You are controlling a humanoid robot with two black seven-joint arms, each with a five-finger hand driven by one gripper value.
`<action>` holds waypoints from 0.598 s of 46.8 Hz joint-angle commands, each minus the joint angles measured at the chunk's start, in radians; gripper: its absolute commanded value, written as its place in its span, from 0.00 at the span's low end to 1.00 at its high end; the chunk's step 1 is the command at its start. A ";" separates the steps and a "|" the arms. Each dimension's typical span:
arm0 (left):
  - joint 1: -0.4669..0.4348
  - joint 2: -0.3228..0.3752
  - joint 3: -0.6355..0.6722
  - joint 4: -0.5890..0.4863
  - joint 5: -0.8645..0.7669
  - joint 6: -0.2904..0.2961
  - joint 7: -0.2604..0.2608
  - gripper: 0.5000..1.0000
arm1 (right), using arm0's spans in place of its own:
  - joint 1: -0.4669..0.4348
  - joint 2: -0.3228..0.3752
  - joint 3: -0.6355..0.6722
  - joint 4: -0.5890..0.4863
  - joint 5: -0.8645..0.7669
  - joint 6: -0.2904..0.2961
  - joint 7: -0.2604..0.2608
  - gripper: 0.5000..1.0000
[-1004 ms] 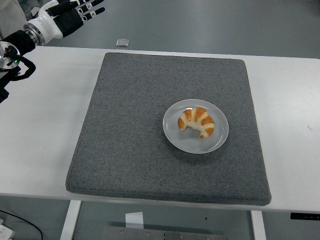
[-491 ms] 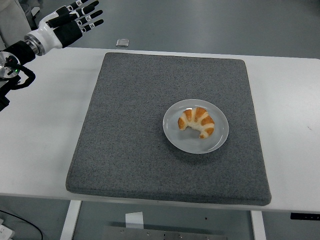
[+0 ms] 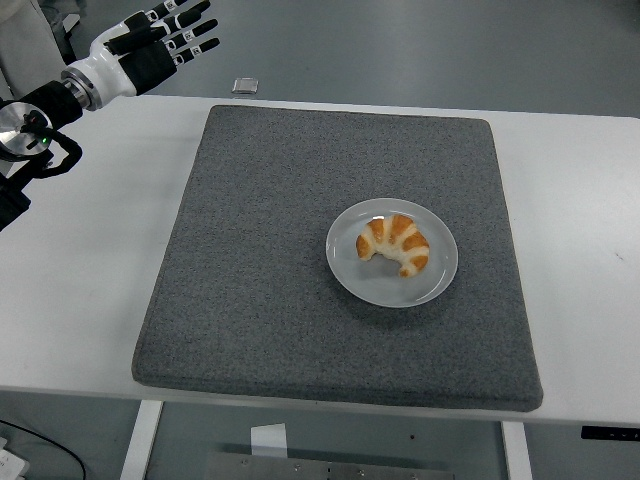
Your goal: Place the bread on the plate
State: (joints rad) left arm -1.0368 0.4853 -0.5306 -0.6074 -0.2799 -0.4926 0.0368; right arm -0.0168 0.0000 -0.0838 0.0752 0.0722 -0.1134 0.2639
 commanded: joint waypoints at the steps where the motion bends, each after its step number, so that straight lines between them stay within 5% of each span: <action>1: -0.002 -0.002 0.000 0.000 0.001 0.000 0.000 1.00 | 0.000 0.000 0.001 0.000 0.000 0.000 0.000 0.86; 28: -0.002 -0.001 0.000 0.001 0.001 0.006 0.000 1.00 | -0.009 0.000 0.003 0.044 0.005 0.003 -0.002 0.86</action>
State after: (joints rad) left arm -1.0385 0.4850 -0.5308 -0.6060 -0.2792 -0.4865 0.0368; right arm -0.0253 0.0000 -0.0821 0.1153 0.0762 -0.1104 0.2623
